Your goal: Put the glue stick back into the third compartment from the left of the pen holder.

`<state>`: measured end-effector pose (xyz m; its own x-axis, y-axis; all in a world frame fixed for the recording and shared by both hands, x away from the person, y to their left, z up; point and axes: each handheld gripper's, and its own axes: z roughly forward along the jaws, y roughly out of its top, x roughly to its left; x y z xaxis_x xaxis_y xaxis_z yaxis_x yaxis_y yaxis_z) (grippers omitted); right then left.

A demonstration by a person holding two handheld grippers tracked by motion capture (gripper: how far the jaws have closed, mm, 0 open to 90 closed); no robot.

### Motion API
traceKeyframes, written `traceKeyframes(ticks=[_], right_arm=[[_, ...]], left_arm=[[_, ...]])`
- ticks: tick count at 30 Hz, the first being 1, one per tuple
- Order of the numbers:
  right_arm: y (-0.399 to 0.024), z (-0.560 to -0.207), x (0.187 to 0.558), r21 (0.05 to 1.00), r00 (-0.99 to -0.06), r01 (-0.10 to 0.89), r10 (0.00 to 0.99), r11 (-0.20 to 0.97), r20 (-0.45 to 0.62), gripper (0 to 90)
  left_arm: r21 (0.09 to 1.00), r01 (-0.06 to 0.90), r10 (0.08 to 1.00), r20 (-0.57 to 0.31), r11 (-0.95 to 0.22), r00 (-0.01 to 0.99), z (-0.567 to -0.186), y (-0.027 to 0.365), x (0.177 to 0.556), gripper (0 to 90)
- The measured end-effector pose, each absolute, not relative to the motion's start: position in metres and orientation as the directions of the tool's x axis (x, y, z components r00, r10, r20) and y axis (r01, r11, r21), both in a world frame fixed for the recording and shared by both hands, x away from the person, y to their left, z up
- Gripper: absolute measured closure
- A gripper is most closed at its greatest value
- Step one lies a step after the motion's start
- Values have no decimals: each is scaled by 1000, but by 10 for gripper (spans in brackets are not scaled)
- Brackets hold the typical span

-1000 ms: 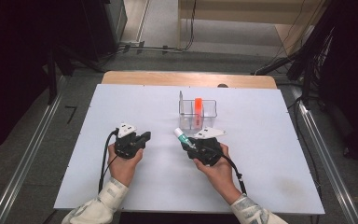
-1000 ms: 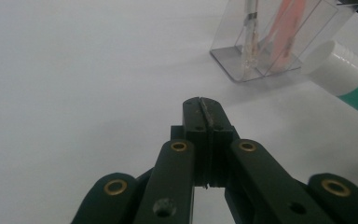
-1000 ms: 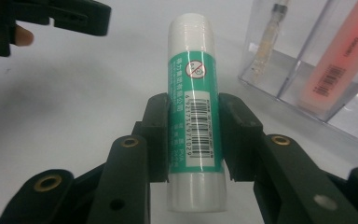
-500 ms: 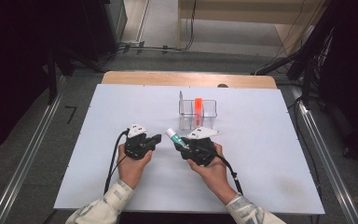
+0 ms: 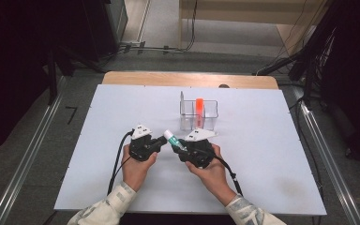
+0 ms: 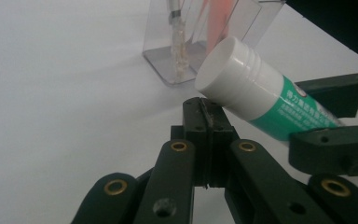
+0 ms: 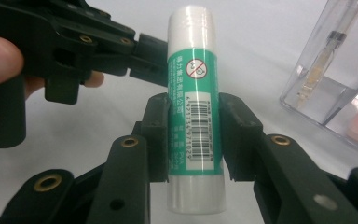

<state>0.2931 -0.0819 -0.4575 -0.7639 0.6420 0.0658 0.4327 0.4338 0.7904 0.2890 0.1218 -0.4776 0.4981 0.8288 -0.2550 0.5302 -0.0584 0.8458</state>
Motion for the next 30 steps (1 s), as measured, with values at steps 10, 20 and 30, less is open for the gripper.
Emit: traceKeyframes(ticks=[10,20,30], right_arm=[[-81,-461,294,779,-769,443,634,444,77,642],[-86,-461,297,793,-755,446,650,416,84,642],[-108,-453,312,812,-706,472,699,344,114,642]], left_arm=[[894,432,821,-157,-119,549,-466,113,280,900],[872,483,873,-170,-84,457,-472,131,287,900],[863,506,921,-200,3,335,-476,162,291,695]])
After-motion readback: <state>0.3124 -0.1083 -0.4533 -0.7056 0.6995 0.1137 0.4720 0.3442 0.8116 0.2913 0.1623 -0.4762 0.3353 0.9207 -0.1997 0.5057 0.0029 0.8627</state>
